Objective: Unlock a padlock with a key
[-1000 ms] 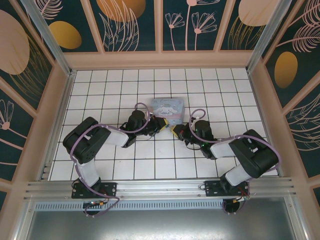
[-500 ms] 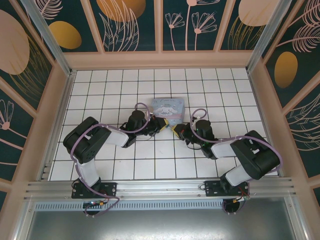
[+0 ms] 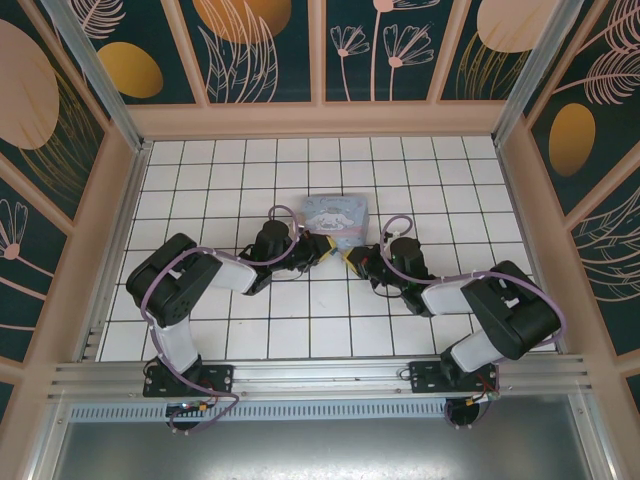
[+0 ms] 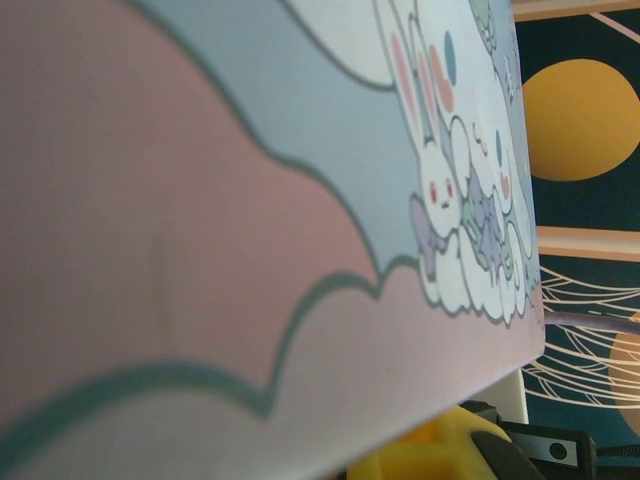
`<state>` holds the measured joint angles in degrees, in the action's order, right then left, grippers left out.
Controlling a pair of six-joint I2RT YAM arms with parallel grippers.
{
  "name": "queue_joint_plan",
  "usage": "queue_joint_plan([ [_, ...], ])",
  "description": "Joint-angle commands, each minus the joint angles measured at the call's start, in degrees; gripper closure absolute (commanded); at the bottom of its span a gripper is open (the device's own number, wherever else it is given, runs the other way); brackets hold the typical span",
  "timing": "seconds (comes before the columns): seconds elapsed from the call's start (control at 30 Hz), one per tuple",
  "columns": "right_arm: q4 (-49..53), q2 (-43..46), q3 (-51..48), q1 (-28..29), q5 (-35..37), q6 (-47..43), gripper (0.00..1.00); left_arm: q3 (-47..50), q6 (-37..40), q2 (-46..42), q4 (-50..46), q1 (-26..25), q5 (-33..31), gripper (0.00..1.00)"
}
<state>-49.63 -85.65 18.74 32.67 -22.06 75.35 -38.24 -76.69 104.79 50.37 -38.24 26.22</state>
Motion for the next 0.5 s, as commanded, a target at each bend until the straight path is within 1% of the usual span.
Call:
queue_joint_plan([
  [0.0,-1.97,0.92,2.26,0.62,-0.19,-1.00,1.00,-0.32,-0.66,0.62,2.01,-0.16,0.79,1.00],
  [0.47,-2.59,-1.00,3.54,2.58,0.36,-0.51,1.00,-1.10,-1.27,0.94,2.19,-0.15,0.57,1.00],
])
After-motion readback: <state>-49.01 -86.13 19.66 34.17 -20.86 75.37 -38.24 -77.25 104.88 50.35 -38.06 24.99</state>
